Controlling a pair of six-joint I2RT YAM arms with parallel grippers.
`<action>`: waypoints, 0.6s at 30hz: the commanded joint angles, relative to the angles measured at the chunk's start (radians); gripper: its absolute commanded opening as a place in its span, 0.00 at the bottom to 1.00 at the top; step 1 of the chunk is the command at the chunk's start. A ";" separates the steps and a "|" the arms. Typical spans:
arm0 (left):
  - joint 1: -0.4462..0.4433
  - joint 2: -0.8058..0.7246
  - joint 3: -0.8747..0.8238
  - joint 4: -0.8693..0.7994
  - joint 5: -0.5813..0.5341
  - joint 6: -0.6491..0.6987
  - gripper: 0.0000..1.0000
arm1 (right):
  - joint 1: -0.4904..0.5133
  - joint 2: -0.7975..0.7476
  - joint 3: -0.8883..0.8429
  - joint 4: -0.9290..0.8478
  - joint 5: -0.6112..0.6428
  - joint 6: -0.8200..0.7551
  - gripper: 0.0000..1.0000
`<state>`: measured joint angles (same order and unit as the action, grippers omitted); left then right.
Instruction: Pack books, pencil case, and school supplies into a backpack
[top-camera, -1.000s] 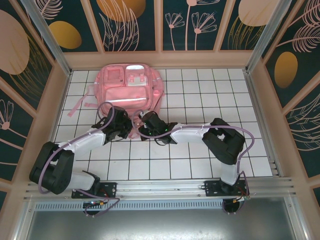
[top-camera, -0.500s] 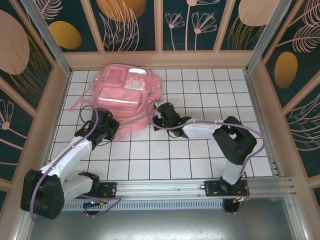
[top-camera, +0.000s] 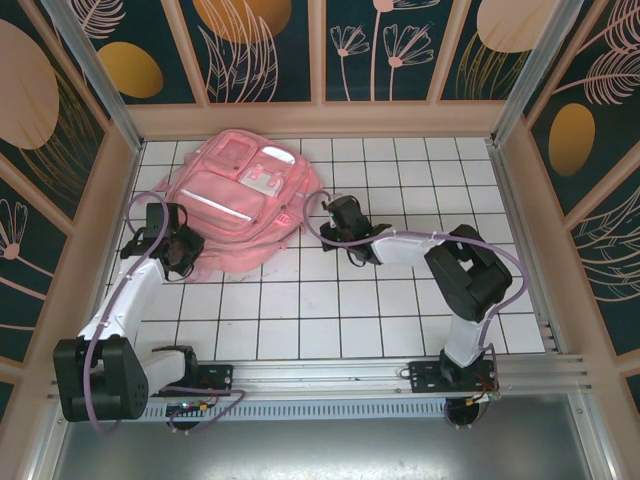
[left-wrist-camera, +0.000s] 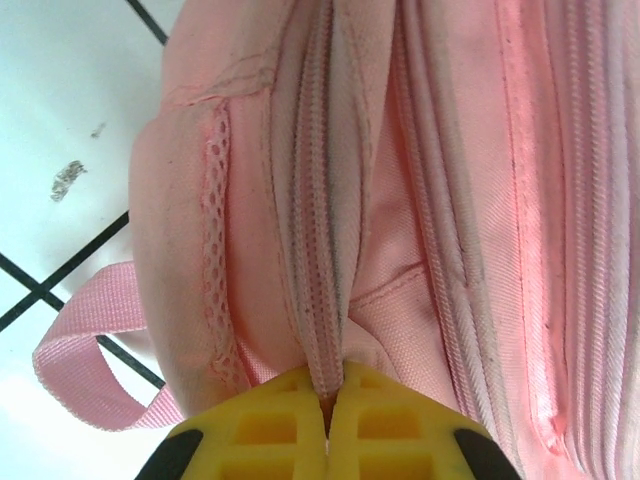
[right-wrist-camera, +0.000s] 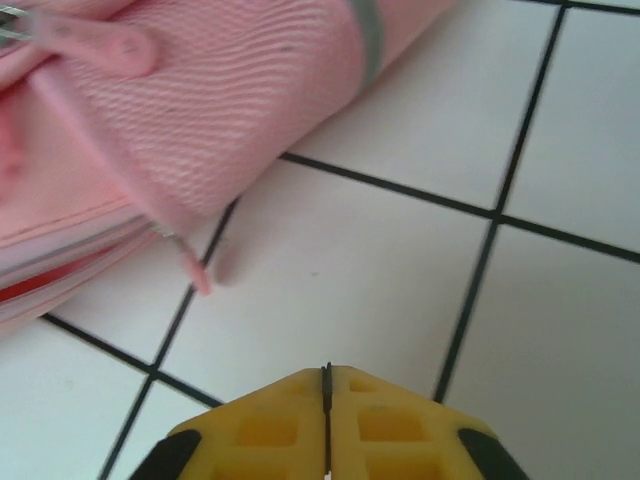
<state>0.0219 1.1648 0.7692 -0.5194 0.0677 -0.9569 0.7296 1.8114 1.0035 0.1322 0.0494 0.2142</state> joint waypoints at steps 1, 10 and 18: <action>0.007 -0.011 0.030 0.026 0.056 0.039 0.23 | 0.029 -0.013 0.006 0.034 -0.115 0.005 0.29; -0.046 -0.171 -0.110 0.105 0.188 -0.204 0.55 | 0.093 0.017 0.015 0.098 -0.230 0.045 0.38; -0.225 -0.159 -0.191 0.267 0.149 -0.409 0.60 | 0.140 0.107 0.057 0.145 -0.239 0.051 0.42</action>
<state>-0.1837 0.9741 0.5873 -0.3462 0.2127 -1.2713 0.8623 1.8778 1.0241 0.2356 -0.1699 0.2523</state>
